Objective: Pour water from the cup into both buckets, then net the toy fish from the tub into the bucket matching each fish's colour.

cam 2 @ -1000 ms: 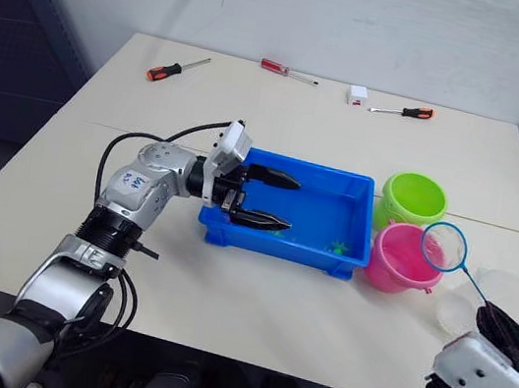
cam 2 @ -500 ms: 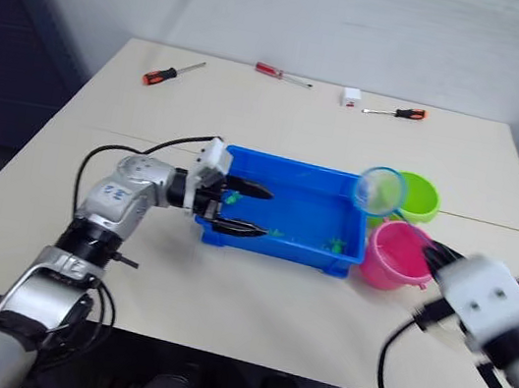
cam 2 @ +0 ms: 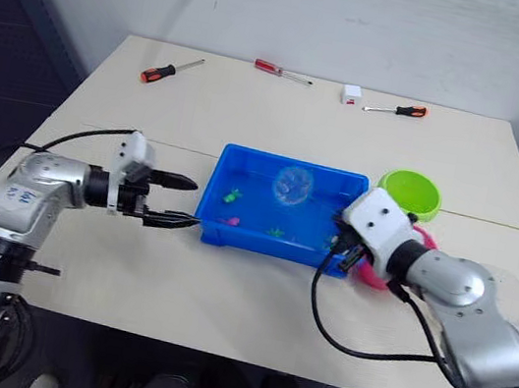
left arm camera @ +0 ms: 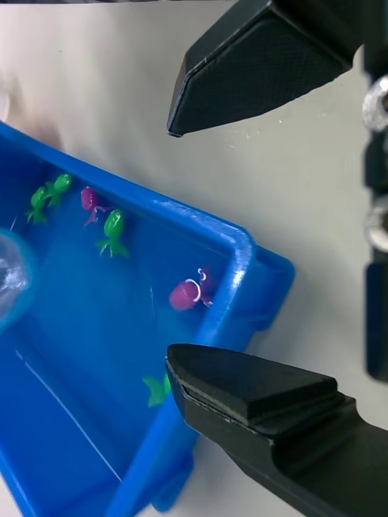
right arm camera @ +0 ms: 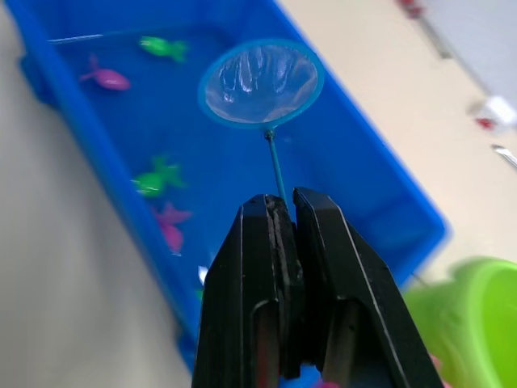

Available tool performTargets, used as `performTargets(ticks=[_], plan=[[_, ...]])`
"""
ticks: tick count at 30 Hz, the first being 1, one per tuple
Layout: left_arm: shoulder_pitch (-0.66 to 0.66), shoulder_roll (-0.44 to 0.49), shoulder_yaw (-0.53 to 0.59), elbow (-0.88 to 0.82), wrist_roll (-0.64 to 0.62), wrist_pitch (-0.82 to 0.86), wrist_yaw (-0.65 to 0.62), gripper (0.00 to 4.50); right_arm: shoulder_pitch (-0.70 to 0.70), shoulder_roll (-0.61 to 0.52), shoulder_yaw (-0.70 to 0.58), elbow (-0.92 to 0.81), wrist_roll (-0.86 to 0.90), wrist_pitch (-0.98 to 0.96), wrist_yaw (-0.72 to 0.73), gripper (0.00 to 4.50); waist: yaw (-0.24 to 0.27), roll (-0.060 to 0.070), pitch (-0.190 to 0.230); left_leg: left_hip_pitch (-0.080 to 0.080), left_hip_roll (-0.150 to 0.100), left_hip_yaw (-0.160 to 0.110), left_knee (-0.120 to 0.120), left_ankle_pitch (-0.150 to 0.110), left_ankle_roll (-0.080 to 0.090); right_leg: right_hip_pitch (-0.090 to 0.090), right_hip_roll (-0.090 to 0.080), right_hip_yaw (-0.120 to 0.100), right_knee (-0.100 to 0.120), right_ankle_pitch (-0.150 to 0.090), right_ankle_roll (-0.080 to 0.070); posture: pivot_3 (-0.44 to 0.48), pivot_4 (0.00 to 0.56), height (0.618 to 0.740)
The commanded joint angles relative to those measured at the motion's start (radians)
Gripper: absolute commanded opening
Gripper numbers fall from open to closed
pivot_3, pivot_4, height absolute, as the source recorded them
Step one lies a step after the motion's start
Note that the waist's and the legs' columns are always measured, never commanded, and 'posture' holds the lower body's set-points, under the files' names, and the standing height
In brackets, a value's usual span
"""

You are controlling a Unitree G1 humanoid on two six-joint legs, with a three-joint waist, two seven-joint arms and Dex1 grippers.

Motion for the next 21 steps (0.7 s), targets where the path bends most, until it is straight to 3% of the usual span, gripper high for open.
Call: performTargets(ticks=[1, 8, 15, 21], plan=[[0.027, 0.031, 0.032, -0.087, -0.038, 0.047, 0.017, 4.43, -0.017, -0.005, 0.03, -0.007, -0.027, -0.002, 0.009, 0.0, 0.001, 0.0, 0.0, -0.001, 0.0, 0.0, 0.0, 0.0, 0.0, 0.0, 0.0, 0.0, 0.0, 0.0, 0.0, 0.0, 0.15, 0.74], [0.06, 0.058, 0.018, -0.175, -0.062, 0.07, 0.016, 4.43, -0.009, -0.069, 0.057, 0.017, -0.097, -0.044, 0.045, 0.0, 0.0, 0.0, 0.0, -0.003, 0.0, 0.0, 0.001, 0.0, 0.001, -0.002, 0.0, 0.0, 0.0, 0.0, 0.0, 0.0, 0.15, 0.74], [0.03, 0.009, -0.021, -0.236, -0.11, 0.082, 0.005, 4.43, 0.046, -0.244, -0.105, 0.034, -0.08, -0.058, 0.166, 0.0, 0.003, 0.0, 0.0, -0.003, 0.0, 0.0, 0.001, 0.0, 0.001, -0.002, 0.0, -0.001, -0.001, 0.0, 0.0, 0.0, 0.15, 0.74], [-0.035, -0.042, -0.061, -0.215, -0.113, 0.073, 0.016, 4.43, 0.031, -0.352, -0.064, 0.168, -0.137, -0.269, 0.294, 0.0, -0.003, 0.0, 0.0, -0.003, 0.0, 0.0, 0.002, -0.001, 0.001, -0.001, 0.0, -0.001, -0.001, 0.0, 0.0, 0.0, 0.15, 0.74]])
